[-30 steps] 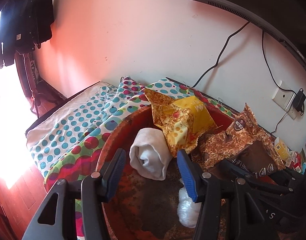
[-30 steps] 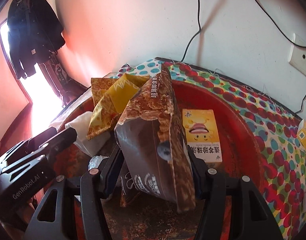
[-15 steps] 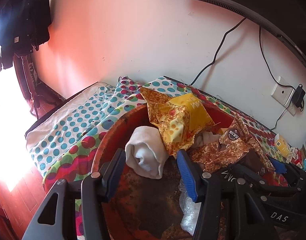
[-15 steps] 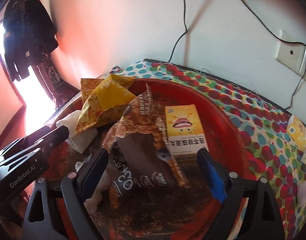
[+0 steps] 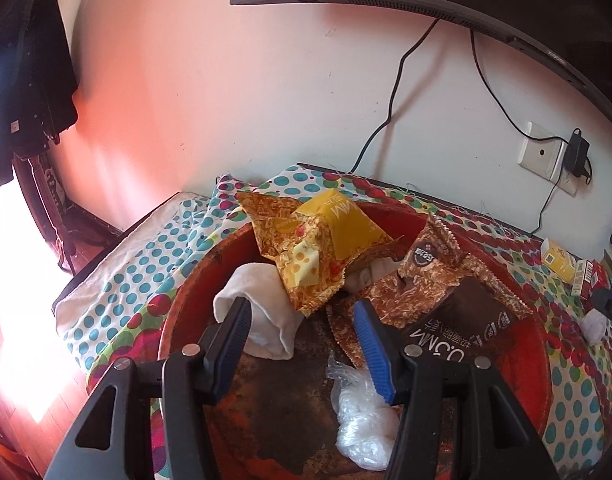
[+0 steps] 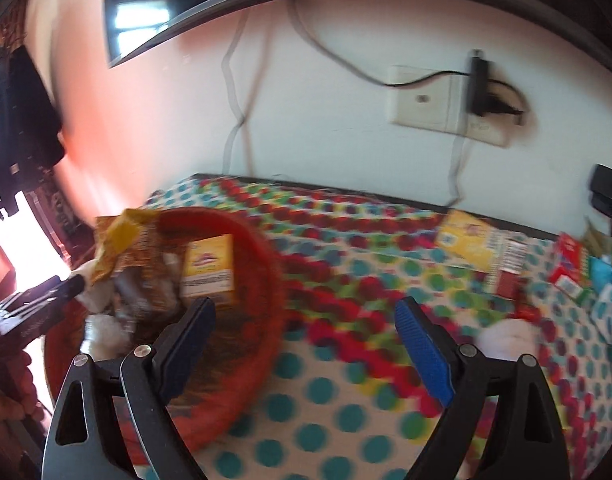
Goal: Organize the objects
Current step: 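Lower the brown chocolate bag into the tray and open the right tool, then grasp the red candy bar with the right tool while the left approaches the white sock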
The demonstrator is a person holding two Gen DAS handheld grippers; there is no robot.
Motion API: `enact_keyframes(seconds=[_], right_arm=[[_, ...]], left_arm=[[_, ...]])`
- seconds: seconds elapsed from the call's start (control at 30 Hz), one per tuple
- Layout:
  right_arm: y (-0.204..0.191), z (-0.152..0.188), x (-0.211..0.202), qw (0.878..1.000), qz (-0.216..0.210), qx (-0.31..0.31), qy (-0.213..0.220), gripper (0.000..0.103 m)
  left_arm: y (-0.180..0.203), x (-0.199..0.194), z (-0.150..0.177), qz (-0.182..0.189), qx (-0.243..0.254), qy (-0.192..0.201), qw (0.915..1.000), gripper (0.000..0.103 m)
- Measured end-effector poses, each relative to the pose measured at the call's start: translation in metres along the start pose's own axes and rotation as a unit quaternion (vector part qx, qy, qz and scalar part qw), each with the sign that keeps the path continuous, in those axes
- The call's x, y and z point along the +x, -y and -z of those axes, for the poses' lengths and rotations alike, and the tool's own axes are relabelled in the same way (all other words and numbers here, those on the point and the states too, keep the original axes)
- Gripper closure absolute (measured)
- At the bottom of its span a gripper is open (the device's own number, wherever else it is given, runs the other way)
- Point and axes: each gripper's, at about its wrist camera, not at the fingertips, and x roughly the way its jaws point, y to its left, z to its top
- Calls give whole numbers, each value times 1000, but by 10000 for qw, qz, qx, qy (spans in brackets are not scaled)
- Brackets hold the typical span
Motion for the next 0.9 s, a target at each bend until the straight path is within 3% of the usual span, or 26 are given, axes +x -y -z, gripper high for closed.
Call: enact_keyframes(seconds=[0.3, 0.37, 0.53, 0.6, 0.9], right_arm=[[140, 12, -17, 9902, 1151, 781, -106, 15], [162, 14, -9, 9873, 1364, 772, -252, 24], [196, 18, 18, 9817, 1669, 654, -646, 33], [200, 17, 31, 9823, 1625, 528, -773, 37], [218, 5, 83, 9834, 1148, 663, -1237, 37]], left_arm=[[33, -6, 8, -23, 714, 150, 9973, 48], [40, -6, 10, 27, 875, 151, 9961, 48], [52, -11, 15, 92, 1129, 253, 9932, 48], [57, -13, 17, 79, 1241, 339, 9917, 48], [83, -17, 29, 200, 1761, 459, 9831, 48]])
